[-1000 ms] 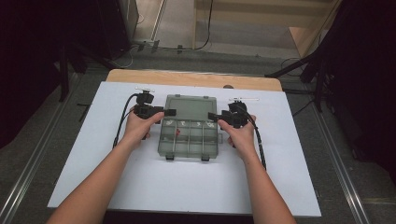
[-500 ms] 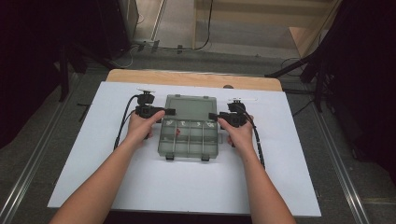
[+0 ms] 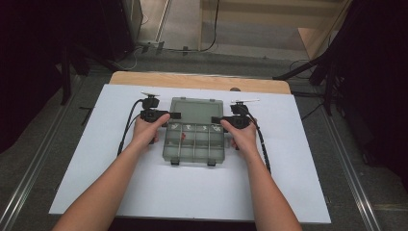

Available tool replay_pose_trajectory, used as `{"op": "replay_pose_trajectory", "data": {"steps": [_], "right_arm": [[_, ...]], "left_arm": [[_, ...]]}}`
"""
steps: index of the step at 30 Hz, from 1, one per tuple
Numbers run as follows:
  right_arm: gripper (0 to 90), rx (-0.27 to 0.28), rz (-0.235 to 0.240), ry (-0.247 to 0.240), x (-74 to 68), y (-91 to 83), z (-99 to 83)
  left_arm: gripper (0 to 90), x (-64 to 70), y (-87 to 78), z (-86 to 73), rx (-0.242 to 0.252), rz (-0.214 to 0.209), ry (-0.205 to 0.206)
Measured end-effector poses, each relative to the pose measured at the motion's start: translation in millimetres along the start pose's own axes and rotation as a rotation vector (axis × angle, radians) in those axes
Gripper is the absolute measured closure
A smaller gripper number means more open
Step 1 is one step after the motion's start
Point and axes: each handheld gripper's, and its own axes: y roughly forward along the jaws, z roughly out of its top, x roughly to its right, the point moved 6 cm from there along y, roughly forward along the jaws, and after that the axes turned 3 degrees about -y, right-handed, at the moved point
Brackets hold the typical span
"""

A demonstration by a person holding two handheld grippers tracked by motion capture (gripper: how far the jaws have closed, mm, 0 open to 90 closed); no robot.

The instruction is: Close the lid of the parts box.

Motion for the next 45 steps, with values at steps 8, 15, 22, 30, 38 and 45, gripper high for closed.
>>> {"op": "replay_pose_trajectory", "data": {"steps": [8, 15, 22, 30, 38, 45], "right_arm": [[42.0, 0.006, -0.007, -0.033, -0.8, 0.8, 0.1], [56.4, 0.066, -0.003, -0.045, 2.5, -8.5, 3.4], [63.7, 0.129, -0.022, -0.079, 0.4, -16.0, 4.9], [74.0, 0.180, -0.037, -0.096, -3.7, -26.2, 7.1], [84.7, 0.201, -0.049, -0.094, -3.3, -33.2, 6.1], [85.3, 0.214, -0.073, -0.116, -5.3, -34.6, 4.5]], "left_arm": [[48.1, 0.3, 0.8, -1.1, 0.023, 0.015, 0.029], [53.6, 4.3, -4.6, 1.5, 0.058, 0.018, 0.062], [63.5, 5.8, -14.4, 3.3, 0.105, -0.004, 0.083], [71.6, 8.6, -25.0, 3.8, 0.138, -0.010, 0.136], [73.8, 10.0, -29.7, 2.5, 0.156, -0.018, 0.166], [74.2, 10.6, -31.1, 1.4, 0.156, -0.006, 0.177]]}}
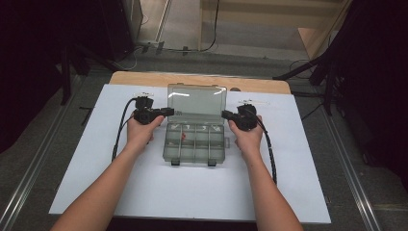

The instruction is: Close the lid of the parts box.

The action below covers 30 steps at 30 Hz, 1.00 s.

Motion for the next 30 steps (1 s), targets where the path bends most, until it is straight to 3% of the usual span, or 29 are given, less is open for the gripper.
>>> {"op": "replay_pose_trajectory", "data": {"steps": [19, 30], "right_arm": [[85.3, 0.007, -0.017, -0.017, -0.8, -0.9, -1.4], [84.2, 0.003, -0.012, -0.019, 0.4, -1.4, -1.5]], "left_arm": [[78.3, -4.1, -1.3, 0.8, 0.011, -0.030, -0.060], [83.7, -3.4, -4.1, -0.2, 0.020, 0.002, -0.019]]}}
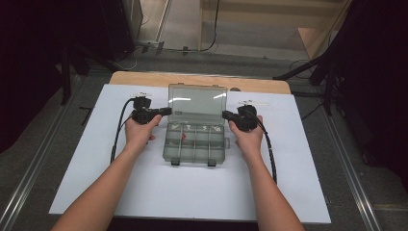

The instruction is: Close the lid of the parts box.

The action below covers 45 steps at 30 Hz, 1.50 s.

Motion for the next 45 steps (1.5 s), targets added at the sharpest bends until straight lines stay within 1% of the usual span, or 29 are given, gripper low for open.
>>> {"op": "replay_pose_trajectory", "data": {"steps": [1, 4, 6, 7, 9, 12, 13, 14, 17, 19, 21, 23, 24, 28, 29, 30, 31, 32, 33, 36, 39, 40, 41, 43, 45], "right_arm": [[83.7, -0.003, -0.003, -0.008, 0.0, 0.1, 0.6], [80.5, 0.011, -0.003, 0.011, -0.1, -0.4, 7.1], [79.7, 0.020, 0.000, 0.030, 0.5, -1.4, 14.4], [79.3, 0.022, -0.001, 0.027, 1.1, -1.4, 18.3], [79.2, 0.022, -0.003, 0.030, 2.3, -1.1, 26.8], [79.2, 0.019, -0.009, 0.038, 3.9, 0.5, 34.5], [79.6, 0.016, -0.012, 0.037, 5.0, 1.3, 36.3], [80.6, 0.009, -0.005, 0.048, 4.8, 1.8, 37.3], [85.0, 0.020, -0.006, 0.041, 4.6, 0.5, 39.0], [85.6, 0.024, -0.006, 0.029, 3.2, -2.3, 38.4], [85.8, 0.034, -0.014, 0.005, 1.5, -4.3, 38.1], [86.0, 0.038, -0.021, -0.006, -1.0, -6.3, 37.5], [86.0, 0.045, -0.027, -0.021, -1.5, -7.1, 37.2], [86.1, 0.060, -0.031, -0.020, -2.9, -9.7, 35.3], [86.1, 0.064, -0.033, -0.021, -2.8, -10.2, 34.9], [86.2, 0.064, -0.030, -0.019, -3.3, -11.0, 34.4], [86.1, 0.068, -0.029, -0.021, -3.6, -11.6, 33.9], [86.1, 0.074, -0.027, -0.030, -3.5, -12.2, 33.6], [86.1, 0.081, -0.025, -0.029, -3.7, -12.4, 33.5], [86.0, 0.085, -0.024, -0.035, -3.9, -14.1, 32.6], [86.0, 0.089, -0.020, -0.038, -4.6, -15.0, 32.0], [86.0, 0.089, -0.020, -0.038, -4.6, -15.1, 32.0], [86.0, 0.092, -0.022, -0.041, -4.8, -15.2, 32.0], [86.0, 0.093, -0.025, -0.056, -5.5, -15.5, 32.0], [86.0, 0.095, -0.026, -0.058, -5.6, -16.2, 31.7]], "left_arm": [[83.8, 0.0, -0.1, -0.2, 0.002, 0.001, 0.002], [83.9, -0.3, -0.3, -1.0, 0.007, -0.004, -0.003], [84.0, -0.2, -0.7, -1.6, 0.012, -0.008, 0.003], [84.0, -0.1, -0.7, -1.7, 0.012, -0.007, 0.005], [84.0, 0.6, -1.0, -1.6, 0.013, -0.013, 0.008], [84.1, 1.9, -0.9, -1.6, 0.018, -0.014, 0.021], [84.1, 1.7, -0.8, -1.8, 0.019, -0.014, 0.019], [84.1, 1.3, -0.8, -2.3, 0.017, -0.012, 0.015], [84.0, -0.4, -0.6, -3.1, 0.018, -0.021, 0.005], [83.7, -0.6, -0.9, -3.0, 0.015, -0.024, -0.002], [83.3, -0.5, -2.1, -2.6, 0.008, -0.032, 0.004], [82.1, -0.1, -3.8, -2.6, 0.000, -0.047, -0.006], [81.0, -0.2, -5.0, -2.4, -0.003, -0.052, -0.013], [70.3, -2.0, -13.2, 2.4, 0.024, -0.076, -0.038], [70.0, -1.6, -15.9, 3.8, 0.033, -0.092, -0.045], [70.2, -0.8, -18.1, 5.0, 0.035, -0.111, -0.047], [70.4, -0.1, -19.6, 6.0, 0.034, -0.109, -0.039], [72.0, -0.3, -21.3, 6.8, 0.033, -0.094, -0.022], [75.2, -0.7, -22.7, 7.9, 0.040, -0.089, -0.019], [82.8, -5.3, -23.5, 11.6, 0.059, -0.098, -0.053], [88.1, -8.2, -17.2, 12.9, 0.041, -0.076, -0.065], [88.2, -8.0, -14.5, 13.4, 0.030, -0.073, -0.070], [88.2, -7.3, -11.7, 14.0, 0.024, -0.080, -0.078], [90.0, -7.6, -7.2, 15.7, 0.018, -0.062, -0.091], [90.0, -8.1, -3.6, 18.7, 0.013, -0.072, -0.108]]}}
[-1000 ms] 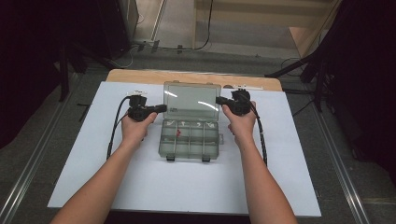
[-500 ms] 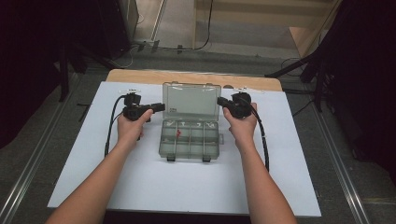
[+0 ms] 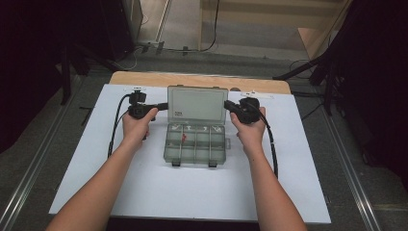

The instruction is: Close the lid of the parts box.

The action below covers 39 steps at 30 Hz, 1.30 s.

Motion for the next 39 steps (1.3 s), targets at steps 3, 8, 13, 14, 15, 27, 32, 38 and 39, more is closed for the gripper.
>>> {"op": "replay_pose_trajectory", "data": {"steps": [3, 8, 13, 14, 15, 27, 32, 38, 39], "right_arm": [[85.9, 0.007, 0.007, -0.004, -0.7, -1.7, -0.7], [85.8, 0.019, 0.010, -0.015, -0.7, -3.6, -2.1], [85.7, 0.027, 0.014, -0.023, -1.7, -4.2, -1.7], [85.7, 0.026, 0.012, -0.028, -1.2, -4.4, -1.9], [85.7, 0.024, 0.014, -0.028, -1.3, -4.7, -2.1], [76.8, 0.029, 0.051, -0.055, -2.8, -12.0, -4.5], [70.1, 0.047, 0.095, -0.067, 0.6, -23.0, -10.5], [78.6, 0.092, 0.108, -0.060, 5.8, -39.5, -9.8], [83.6, 0.087, 0.091, -0.066, 6.7, -40.8, -9.7]], "left_arm": [[90.0, 0.0, 4.2, 5.1, -0.017, -0.020, -0.009], [90.0, -0.8, 8.6, 11.5, -0.034, -0.025, -0.007], [90.0, 2.3, 13.2, 12.6, -0.038, -0.053, -0.027], [90.0, 3.6, 13.8, 12.4, -0.038, -0.054, -0.028], [90.0, 4.3, 14.0, 12.3, -0.039, -0.056, -0.028], [90.0, 9.6, 9.3, 10.8, -0.063, -0.095, -0.008], [90.0, 12.0, 7.4, 10.4, -0.065, -0.095, 0.016], [90.0, 15.9, 5.7, 7.6, -0.058, -0.098, 0.031], [90.0, 16.7, 5.6, 7.1, -0.059, -0.094, 0.037]]}}
